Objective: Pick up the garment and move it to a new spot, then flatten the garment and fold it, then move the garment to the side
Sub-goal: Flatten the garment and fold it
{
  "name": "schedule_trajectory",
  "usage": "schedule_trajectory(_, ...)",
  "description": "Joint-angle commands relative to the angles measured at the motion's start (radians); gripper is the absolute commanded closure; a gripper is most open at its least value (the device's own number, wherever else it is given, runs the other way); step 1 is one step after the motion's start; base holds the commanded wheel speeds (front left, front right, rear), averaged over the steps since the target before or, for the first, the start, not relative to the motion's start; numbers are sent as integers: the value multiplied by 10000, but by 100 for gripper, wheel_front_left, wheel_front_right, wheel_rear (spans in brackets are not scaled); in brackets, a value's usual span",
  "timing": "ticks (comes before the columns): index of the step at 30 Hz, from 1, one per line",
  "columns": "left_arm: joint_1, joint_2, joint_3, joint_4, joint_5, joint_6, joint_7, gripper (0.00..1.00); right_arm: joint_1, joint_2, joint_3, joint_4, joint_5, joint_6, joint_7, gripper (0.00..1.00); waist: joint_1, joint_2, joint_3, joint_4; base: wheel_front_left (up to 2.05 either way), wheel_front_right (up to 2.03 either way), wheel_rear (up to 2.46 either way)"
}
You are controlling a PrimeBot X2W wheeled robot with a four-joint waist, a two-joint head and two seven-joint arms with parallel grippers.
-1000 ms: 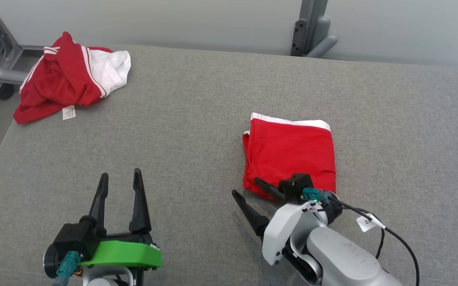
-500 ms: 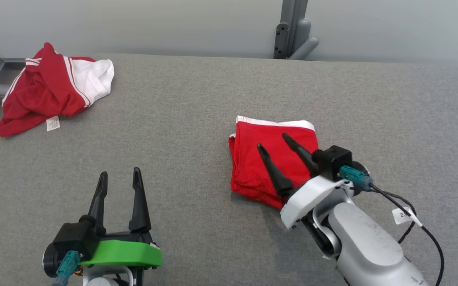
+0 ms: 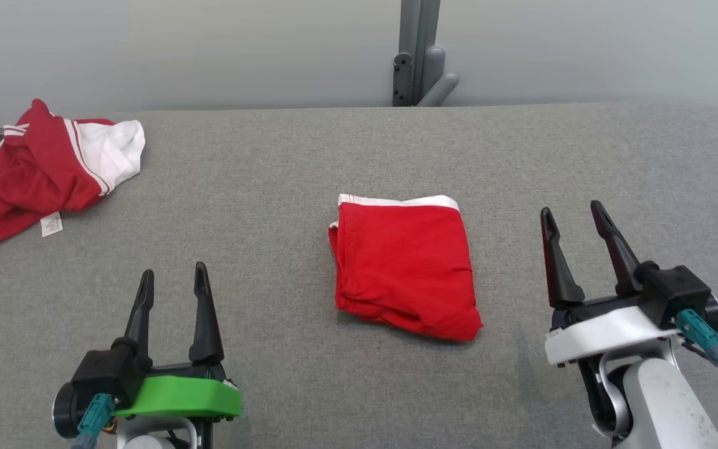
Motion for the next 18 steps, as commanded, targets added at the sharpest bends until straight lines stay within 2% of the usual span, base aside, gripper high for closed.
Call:
schedule_trajectory(1, 148, 12, 75, 16, 60, -44, 0, 0, 321, 19, -135, -301, -107, -9, -29, 0, 0, 31, -61, -148, 0, 0, 0)
schedule_trajectory(10, 741, 12, 377, 94, 364, -166, 1, 0, 1707, 18, -267, -1452, 495, -9, 76, 0, 0, 31, -150, -499, 0, 0, 0)
schedule_trajectory(18, 989, 12, 398, 118, 447, -175, 1, 0, 2012, 20, -285, -1413, 766, -9, 139, 0, 0, 31, -285, -503, 0, 0, 0)
